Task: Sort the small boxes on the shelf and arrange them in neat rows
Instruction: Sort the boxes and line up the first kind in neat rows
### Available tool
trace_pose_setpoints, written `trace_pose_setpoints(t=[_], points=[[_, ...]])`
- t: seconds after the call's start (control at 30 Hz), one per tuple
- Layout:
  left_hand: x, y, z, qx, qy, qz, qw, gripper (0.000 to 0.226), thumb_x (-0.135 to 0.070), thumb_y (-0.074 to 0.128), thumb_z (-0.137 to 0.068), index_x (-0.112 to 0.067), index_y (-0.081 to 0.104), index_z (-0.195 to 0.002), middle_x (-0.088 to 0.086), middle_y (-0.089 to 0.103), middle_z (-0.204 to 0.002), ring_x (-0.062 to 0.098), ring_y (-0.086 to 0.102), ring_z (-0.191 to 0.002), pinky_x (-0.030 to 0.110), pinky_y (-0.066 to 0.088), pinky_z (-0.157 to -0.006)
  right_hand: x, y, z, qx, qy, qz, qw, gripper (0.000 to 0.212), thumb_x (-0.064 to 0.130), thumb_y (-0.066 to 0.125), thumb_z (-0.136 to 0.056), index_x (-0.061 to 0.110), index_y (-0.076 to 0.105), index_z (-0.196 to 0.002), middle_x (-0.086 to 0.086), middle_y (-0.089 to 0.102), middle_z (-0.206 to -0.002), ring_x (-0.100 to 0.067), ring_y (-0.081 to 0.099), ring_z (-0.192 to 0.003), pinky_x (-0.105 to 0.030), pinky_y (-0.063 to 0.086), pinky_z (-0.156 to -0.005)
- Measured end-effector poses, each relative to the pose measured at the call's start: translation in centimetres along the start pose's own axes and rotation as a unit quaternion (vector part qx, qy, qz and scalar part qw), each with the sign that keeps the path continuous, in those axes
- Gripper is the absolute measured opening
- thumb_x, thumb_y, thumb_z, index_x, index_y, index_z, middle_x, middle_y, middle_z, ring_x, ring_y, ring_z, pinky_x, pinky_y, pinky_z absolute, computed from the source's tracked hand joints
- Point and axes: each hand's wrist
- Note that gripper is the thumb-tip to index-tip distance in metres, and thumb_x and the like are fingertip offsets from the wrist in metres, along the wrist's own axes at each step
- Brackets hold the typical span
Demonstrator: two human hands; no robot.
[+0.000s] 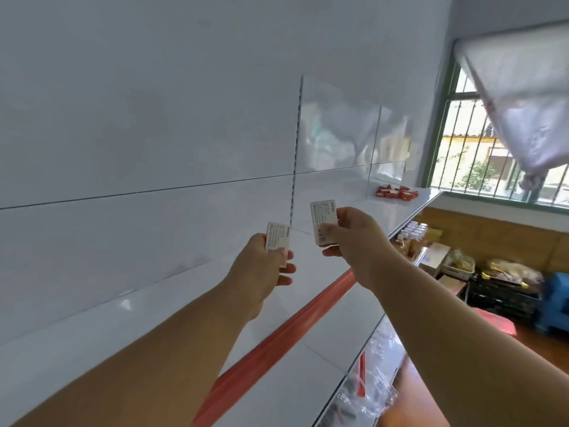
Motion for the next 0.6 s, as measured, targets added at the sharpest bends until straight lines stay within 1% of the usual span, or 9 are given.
trace_pose_setpoints(t=[0.13, 0.23, 0.37, 0.47, 0.6], points=[[-0.1, 7.5, -2.2, 0.025, -0.011, 0.027, 0.999, 0.034, -0.007, 0.047, -0.099, -0.014, 0.046, -0.132, 0.01, 0.065, -0.106, 0.023, 0.067, -0.087, 0.033, 0.058, -0.07, -2.4, -7.3, -2.6, -0.011, 0.002, 0.014, 1.0, 0.019, 0.004, 0.059, -0.092, 0.01, 0.061, -0.111, -0.005, 0.07, -0.1, -0.022, 0.071, -0.086, -0.034, 0.06, -0.075], [-0.6, 13.3, -4.9, 0.029, -0.029, 0.074, 0.996, 0.034, -0.007, 0.044, -0.1, -0.012, 0.047, -0.134, 0.014, 0.066, -0.105, 0.025, 0.067, -0.087, 0.037, 0.059, -0.074, -4.5, -12.7, -5.3, -0.023, 0.02, -0.021, 0.999, 0.019, 0.005, 0.062, -0.092, 0.01, 0.061, -0.11, -0.007, 0.07, -0.097, -0.024, 0.071, -0.084, -0.035, 0.06, -0.074], [-1.2, 20.7, -8.7, 0.041, -0.07, 0.139, 0.987, 0.033, -0.009, 0.041, -0.101, -0.01, 0.05, -0.132, 0.017, 0.068, -0.103, 0.027, 0.066, -0.084, 0.038, 0.056, -0.068, -7.3, -18.9, -9.5, -0.031, 0.041, -0.034, 0.998, 0.015, 0.009, 0.064, -0.091, 0.014, 0.062, -0.105, -0.005, 0.072, -0.095, -0.024, 0.072, -0.086, -0.042, 0.06, -0.082], [-1.1, 25.9, -12.0, 0.047, -0.061, 0.116, 0.99, 0.033, -0.01, 0.04, -0.1, -0.01, 0.051, -0.131, 0.016, 0.069, -0.103, 0.026, 0.066, -0.081, 0.035, 0.055, -0.066, -9.7, -22.9, -13.4, -0.042, 0.048, -0.046, 0.997, 0.014, 0.01, 0.064, -0.091, 0.017, 0.062, -0.103, -0.004, 0.072, -0.095, -0.025, 0.072, -0.088, -0.043, 0.06, -0.082], [-0.3, 32.0, -17.5, 0.059, -0.046, 0.092, 0.993, 0.027, -0.011, 0.041, -0.101, -0.014, 0.052, -0.126, 0.015, 0.067, -0.103, 0.024, 0.066, -0.081, 0.033, 0.059, -0.068, -13.7, -27.1, -19.2, -0.071, 0.059, -0.059, 0.994, 0.014, 0.013, 0.067, -0.09, 0.018, 0.064, -0.103, -0.003, 0.074, -0.092, -0.028, 0.072, -0.089, -0.048, 0.059, -0.082]])
Point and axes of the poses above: each hand's wrist, its own z-axis away from the middle knuckle, its own y-axis out of the palm, x = y × z
